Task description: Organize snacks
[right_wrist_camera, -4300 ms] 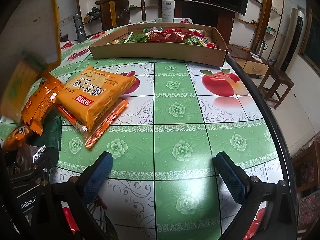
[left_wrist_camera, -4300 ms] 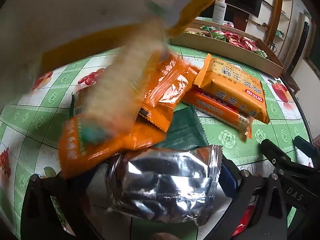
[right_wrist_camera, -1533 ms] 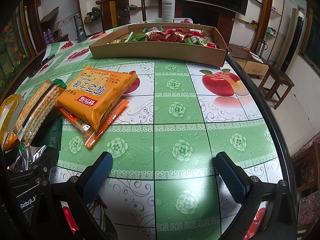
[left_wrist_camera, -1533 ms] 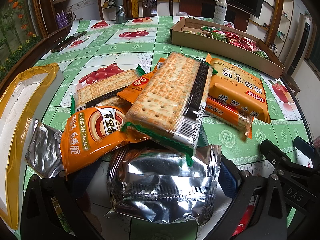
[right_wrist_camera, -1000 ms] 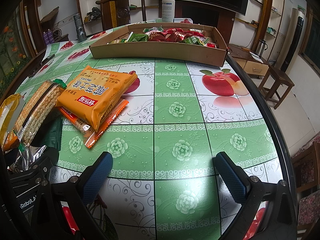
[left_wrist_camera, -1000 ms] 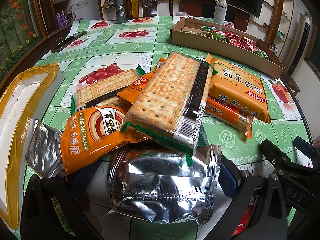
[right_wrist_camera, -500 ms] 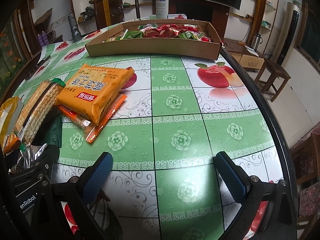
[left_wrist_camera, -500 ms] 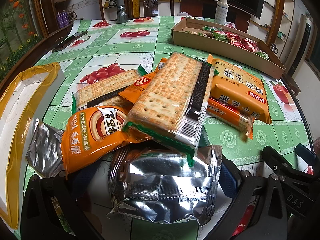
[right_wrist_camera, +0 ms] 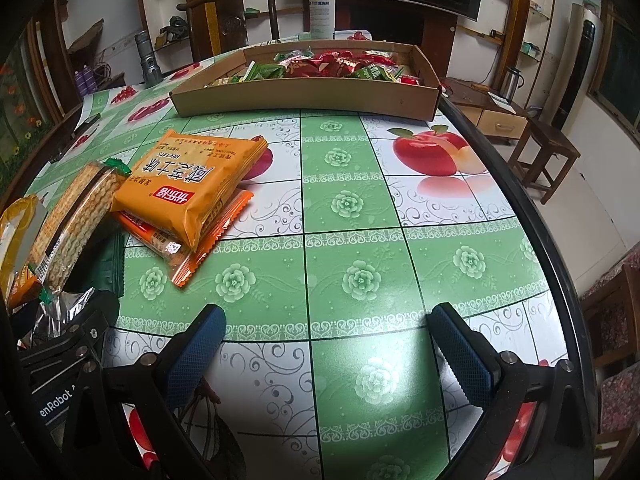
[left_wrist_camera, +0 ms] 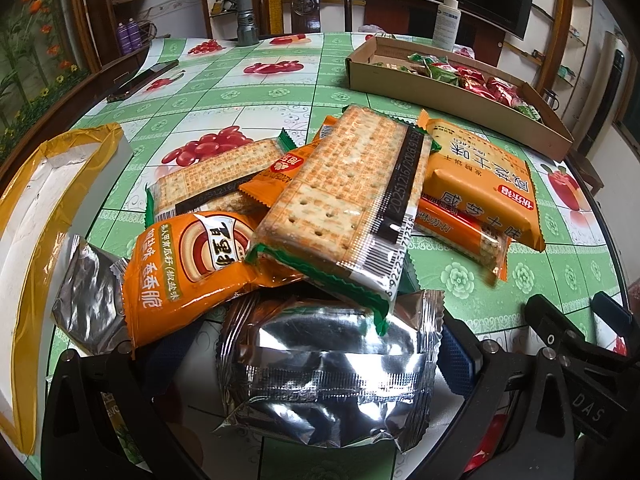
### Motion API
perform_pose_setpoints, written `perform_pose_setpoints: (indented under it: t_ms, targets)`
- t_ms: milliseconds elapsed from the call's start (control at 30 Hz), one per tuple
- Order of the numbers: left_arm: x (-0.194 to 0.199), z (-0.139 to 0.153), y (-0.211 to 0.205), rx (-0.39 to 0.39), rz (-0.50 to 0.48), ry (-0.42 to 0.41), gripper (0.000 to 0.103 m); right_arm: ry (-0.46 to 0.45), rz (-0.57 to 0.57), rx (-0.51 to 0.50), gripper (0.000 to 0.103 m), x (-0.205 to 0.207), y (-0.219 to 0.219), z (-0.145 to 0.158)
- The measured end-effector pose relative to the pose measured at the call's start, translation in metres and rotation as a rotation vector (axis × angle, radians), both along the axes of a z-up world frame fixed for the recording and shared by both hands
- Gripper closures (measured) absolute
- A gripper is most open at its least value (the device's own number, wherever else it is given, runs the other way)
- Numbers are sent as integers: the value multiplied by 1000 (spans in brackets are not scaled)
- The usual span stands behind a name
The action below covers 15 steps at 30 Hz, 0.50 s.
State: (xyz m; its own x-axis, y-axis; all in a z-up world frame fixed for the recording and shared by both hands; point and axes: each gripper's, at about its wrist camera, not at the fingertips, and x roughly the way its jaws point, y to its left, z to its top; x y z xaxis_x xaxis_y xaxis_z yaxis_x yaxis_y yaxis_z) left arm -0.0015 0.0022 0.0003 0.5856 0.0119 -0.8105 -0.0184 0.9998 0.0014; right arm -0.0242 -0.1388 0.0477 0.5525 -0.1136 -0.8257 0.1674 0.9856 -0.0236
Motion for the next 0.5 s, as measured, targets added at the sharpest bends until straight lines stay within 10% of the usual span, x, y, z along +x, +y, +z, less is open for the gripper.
perform_pose_setpoints:
  t_ms: [500]
  targets:
    - [-10,2,-6,-7,-165,34,0,-3,1,-3,0,2,0,1]
